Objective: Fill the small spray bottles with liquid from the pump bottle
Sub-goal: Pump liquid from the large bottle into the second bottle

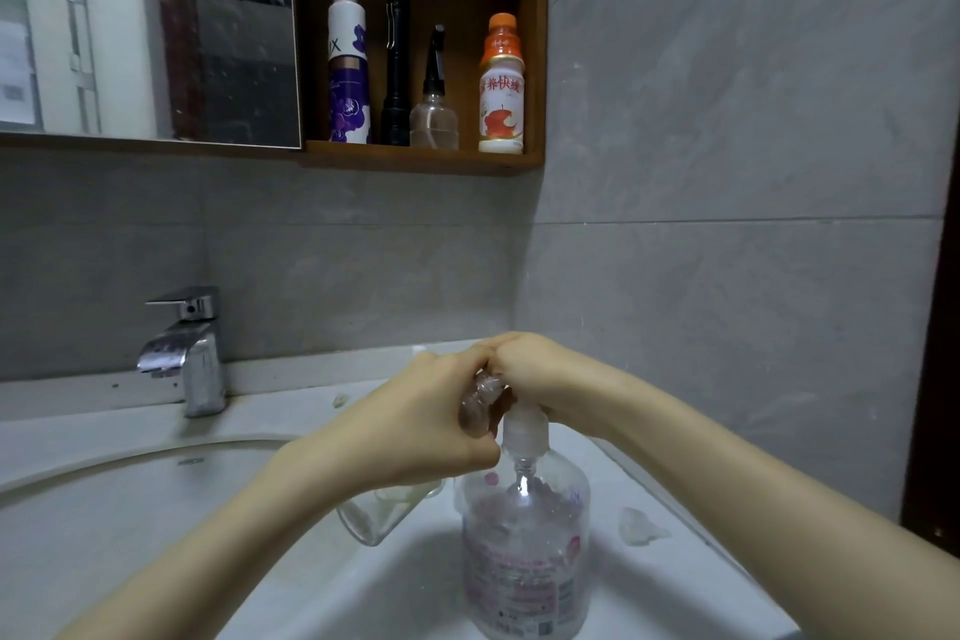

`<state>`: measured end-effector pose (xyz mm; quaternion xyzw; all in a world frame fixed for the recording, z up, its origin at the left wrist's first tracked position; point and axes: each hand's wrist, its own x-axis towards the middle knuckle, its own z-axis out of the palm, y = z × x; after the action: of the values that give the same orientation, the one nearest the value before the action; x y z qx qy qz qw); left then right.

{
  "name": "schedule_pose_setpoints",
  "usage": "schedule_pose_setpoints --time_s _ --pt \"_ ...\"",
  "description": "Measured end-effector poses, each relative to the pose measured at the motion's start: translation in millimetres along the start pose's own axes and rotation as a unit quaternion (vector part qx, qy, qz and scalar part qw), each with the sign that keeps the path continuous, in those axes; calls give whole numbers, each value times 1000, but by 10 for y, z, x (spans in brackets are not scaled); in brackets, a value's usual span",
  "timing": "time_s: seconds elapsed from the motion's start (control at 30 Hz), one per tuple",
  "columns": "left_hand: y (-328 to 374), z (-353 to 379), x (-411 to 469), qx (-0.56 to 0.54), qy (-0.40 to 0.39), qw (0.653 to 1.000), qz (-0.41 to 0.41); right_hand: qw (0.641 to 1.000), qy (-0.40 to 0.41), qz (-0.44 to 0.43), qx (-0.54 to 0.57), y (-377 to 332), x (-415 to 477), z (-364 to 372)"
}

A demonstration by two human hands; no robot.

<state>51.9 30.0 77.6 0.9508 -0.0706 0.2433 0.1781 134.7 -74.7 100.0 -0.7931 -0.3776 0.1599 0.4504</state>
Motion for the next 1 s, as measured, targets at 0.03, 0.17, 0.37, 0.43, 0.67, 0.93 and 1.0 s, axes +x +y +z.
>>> schedule_pose_setpoints --time_s 0.03,0.17,0.37,0.43,0.67,0.93,1.0 --pt "-5 -5 -1 1 0 1000 0 1000 -1 -3 -1 -9 -12 2" --pt "-2 -8 -4 -5 3 1000 1 1000 -4 -4 -13 -36 -42 -4" --pt "-6 27 -5 -7 -16 1000 6 1000 4 -12 -28 3 -30 7" --pt "-6 25 -14 -10 -30 999 2 999 -9 -7 -46 0 -5 28" --pt "-7 11 -13 -4 -16 1000 -4 999 -10 -7 -38 -3 -10 14" --pt "62 -66 -22 12 10 1000 9 995 -65 18 -76 -102 -23 -112" --pt "80 -78 -17 16 13 1000 17 989 -90 16 -112 -156 -8 -149"
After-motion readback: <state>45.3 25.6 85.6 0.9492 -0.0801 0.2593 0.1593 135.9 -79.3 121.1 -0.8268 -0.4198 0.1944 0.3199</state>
